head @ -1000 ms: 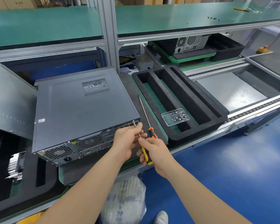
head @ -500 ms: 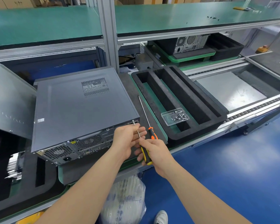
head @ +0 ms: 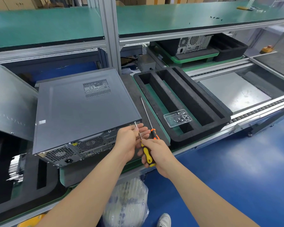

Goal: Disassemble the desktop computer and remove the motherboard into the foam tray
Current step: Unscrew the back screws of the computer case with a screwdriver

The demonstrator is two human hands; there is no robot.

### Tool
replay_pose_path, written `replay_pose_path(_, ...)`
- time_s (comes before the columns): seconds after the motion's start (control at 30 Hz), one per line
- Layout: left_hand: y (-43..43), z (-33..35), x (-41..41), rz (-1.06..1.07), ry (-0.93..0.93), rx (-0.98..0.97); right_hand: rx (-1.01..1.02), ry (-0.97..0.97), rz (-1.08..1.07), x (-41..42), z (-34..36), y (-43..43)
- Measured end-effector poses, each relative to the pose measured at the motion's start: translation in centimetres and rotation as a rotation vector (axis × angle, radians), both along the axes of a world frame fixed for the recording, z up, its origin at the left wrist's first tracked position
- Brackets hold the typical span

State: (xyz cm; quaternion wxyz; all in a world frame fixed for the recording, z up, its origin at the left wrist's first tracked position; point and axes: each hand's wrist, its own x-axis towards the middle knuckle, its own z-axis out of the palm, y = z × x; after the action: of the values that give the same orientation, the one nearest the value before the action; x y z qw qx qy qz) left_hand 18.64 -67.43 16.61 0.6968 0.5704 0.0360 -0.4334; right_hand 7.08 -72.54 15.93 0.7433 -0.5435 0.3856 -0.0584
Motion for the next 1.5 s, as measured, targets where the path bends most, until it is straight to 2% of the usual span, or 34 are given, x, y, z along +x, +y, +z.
replay_pose_path(0.1, 0.2, -0.1, 0.2, 0.019, 0.061, -0.06, -0.112, -0.037, -0.067, 0.0, -0.4, 0.1)
replay_pose_path(0.27, 0.2, -0.3, 0.4, 0.113, 0.102, -0.058, -0.237, 0.036, -0.152, 0.5, -1.1, 0.1)
replay_pose_path(0.57, -0.6, -0.4, 0.3, 0.174, 0.199, -0.085, -0.157, 0.025, -0.15, 0.6, -1.3, -0.1)
replay_pose_path(0.83, -0.7, -0.5, 0.3, 0.174, 0.258, -0.106, -0.246, 0.007, -0.155, 0.2, -1.6, 0.0)
replay_pose_path(1.5, -0.3, -0.5, 0.2, 0.139, 0.16, -0.091, -0.256, -0.037, -0.159, -0.3, -1.0, 0.4)
